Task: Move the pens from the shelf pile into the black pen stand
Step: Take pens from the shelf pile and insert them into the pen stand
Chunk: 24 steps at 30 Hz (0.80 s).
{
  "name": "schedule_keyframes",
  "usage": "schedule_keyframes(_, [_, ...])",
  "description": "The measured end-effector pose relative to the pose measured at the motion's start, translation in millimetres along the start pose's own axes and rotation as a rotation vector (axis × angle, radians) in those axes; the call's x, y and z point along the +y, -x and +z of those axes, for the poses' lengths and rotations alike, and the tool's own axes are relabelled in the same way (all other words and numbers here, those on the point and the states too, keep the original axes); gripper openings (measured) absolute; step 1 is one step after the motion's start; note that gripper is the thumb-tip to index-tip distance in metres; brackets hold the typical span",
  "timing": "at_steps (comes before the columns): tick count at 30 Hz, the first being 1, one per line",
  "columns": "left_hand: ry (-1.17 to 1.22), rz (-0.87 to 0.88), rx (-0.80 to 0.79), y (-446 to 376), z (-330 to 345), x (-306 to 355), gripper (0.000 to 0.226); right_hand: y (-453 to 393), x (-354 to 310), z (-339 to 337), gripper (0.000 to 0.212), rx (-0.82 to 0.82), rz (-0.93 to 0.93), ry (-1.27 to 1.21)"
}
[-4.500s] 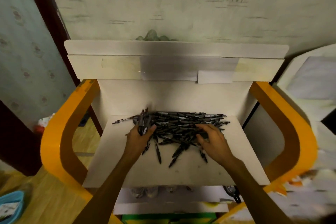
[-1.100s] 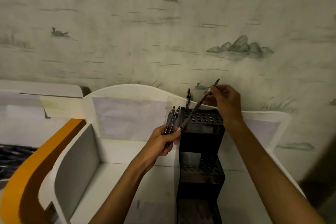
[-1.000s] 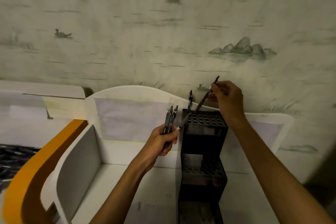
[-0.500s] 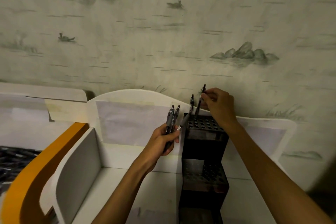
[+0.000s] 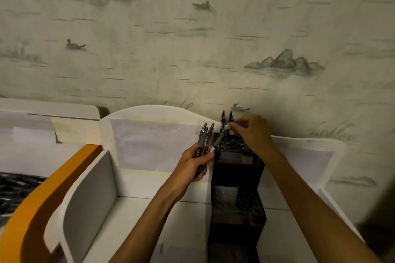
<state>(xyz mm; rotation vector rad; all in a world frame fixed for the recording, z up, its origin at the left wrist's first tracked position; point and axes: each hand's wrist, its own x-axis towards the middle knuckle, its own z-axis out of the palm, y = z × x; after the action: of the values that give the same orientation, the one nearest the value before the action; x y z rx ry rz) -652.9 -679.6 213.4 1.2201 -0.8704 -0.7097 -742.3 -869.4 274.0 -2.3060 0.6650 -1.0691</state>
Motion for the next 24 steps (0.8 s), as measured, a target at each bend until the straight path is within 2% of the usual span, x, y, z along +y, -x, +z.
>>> schedule_keyframes(4, [-0.004,-0.005,-0.004,-1.3,1.3,1.0,0.012,3.5,-4.6,-13.4,0.013,0.069,0.047,-0.123])
schedule_keyframes(6, [-0.003,-0.015,-0.001,-2.4,2.5,0.6,0.014,5.6,-10.9,-18.1,0.014,0.037,0.05,-0.248])
schedule_keyframes(12, [-0.032,-0.03,-0.017,-6.4,10.3,1.2,0.016,11.8,-25.5,-16.7,0.02,-0.306,-0.103,-0.136])
schedule_keyframes(14, [-0.05,-0.02,-0.021,-7.5,12.3,1.3,0.018,15.2,-25.8,-14.0,0.021,-0.365,-0.114,-0.121])
schedule_keyframes(18, [-0.061,-0.015,-0.018,-7.9,14.9,2.5,0.017,17.7,-26.5,-11.8,0.012,-0.351,-0.099,-0.178])
schedule_keyframes(24, [-0.09,-0.006,-0.018,-8.0,14.7,7.2,0.016,20.3,-23.6,-7.5,0.017,-0.33,-0.047,-0.307])
